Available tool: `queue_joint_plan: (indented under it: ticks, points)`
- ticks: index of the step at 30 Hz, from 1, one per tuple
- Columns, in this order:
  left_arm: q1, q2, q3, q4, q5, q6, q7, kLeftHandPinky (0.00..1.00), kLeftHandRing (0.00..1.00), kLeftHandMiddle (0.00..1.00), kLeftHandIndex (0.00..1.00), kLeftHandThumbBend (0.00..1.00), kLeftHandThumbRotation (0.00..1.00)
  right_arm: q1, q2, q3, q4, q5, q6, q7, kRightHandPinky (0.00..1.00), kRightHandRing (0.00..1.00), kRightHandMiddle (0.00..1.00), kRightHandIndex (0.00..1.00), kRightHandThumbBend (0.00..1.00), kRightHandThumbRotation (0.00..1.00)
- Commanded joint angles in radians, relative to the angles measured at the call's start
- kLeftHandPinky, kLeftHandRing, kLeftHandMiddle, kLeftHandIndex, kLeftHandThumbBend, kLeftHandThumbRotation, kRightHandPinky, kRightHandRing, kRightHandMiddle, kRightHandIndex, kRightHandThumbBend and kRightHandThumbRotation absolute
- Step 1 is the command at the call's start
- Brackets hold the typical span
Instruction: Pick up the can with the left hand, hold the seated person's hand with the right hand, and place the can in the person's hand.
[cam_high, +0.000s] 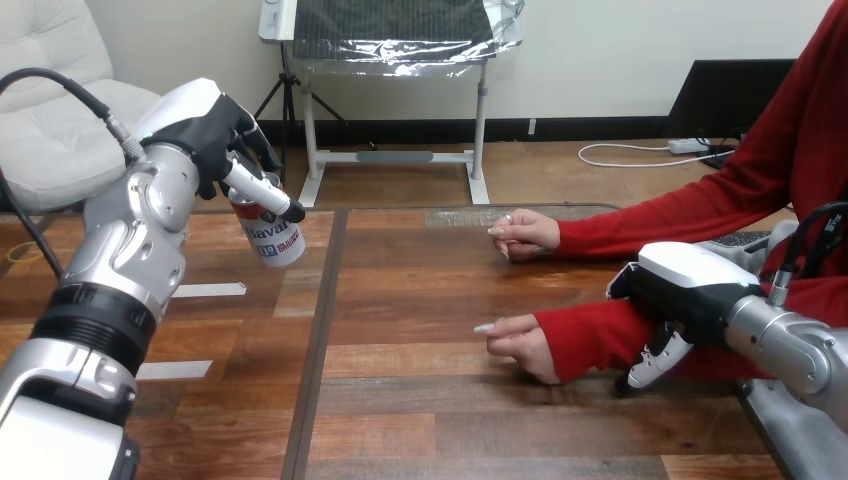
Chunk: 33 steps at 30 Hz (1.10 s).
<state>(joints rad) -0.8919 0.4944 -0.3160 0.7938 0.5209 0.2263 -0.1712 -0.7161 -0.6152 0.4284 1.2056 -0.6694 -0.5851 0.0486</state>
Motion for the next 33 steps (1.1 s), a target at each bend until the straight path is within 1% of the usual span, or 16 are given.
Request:
queue_joint_plan:
  ticks: [1, 5, 7, 14, 25, 31, 33]
  points:
    - [-0.034, 0.016, 0.014, -0.049, 0.008, -0.003, 0.005, 0.29, 0.38, 0.44, 0.45, 0.78, 0.00, -0.063, 0.018, -0.006, -0.003, 0.010, -0.018, -0.043, 0.28, 0.33, 0.40, 0.41, 0.76, 0.09]
    - [-0.032, 0.017, 0.012, -0.056, 0.009, -0.002, 0.002, 0.30, 0.38, 0.44, 0.45, 0.78, 0.00, -0.065, 0.014, 0.005, 0.000, -0.004, -0.017, -0.064, 0.28, 0.32, 0.39, 0.40, 0.73, 0.08]
    - [-0.034, 0.017, 0.012, -0.055, 0.009, -0.001, 0.000, 0.30, 0.38, 0.44, 0.45, 0.78, 0.00, -0.066, 0.013, 0.011, 0.001, -0.011, -0.016, -0.075, 0.28, 0.32, 0.39, 0.40, 0.72, 0.09]
    - [-0.033, 0.014, 0.014, -0.056, 0.008, 0.001, 0.002, 0.30, 0.39, 0.44, 0.45, 0.78, 0.00, -0.066, 0.013, 0.018, 0.007, -0.019, -0.021, -0.105, 0.27, 0.31, 0.37, 0.38, 0.69, 0.11]
    - [-0.032, 0.014, 0.017, -0.059, 0.004, 0.004, -0.001, 0.30, 0.38, 0.44, 0.45, 0.78, 0.00, -0.065, 0.014, 0.017, 0.010, -0.021, -0.033, -0.125, 0.25, 0.28, 0.34, 0.34, 0.65, 0.16]
    - [-0.030, 0.016, 0.017, -0.059, 0.004, 0.001, 0.001, 0.30, 0.38, 0.44, 0.45, 0.78, 0.00, -0.065, 0.015, 0.013, 0.011, -0.015, -0.025, -0.116, 0.24, 0.27, 0.33, 0.32, 0.61, 0.24]
    - [-0.030, 0.017, 0.016, -0.057, 0.004, -0.004, -0.001, 0.30, 0.38, 0.44, 0.45, 0.78, 0.00, -0.065, 0.017, 0.006, 0.012, -0.006, -0.024, -0.110, 0.24, 0.27, 0.33, 0.32, 0.60, 0.26]
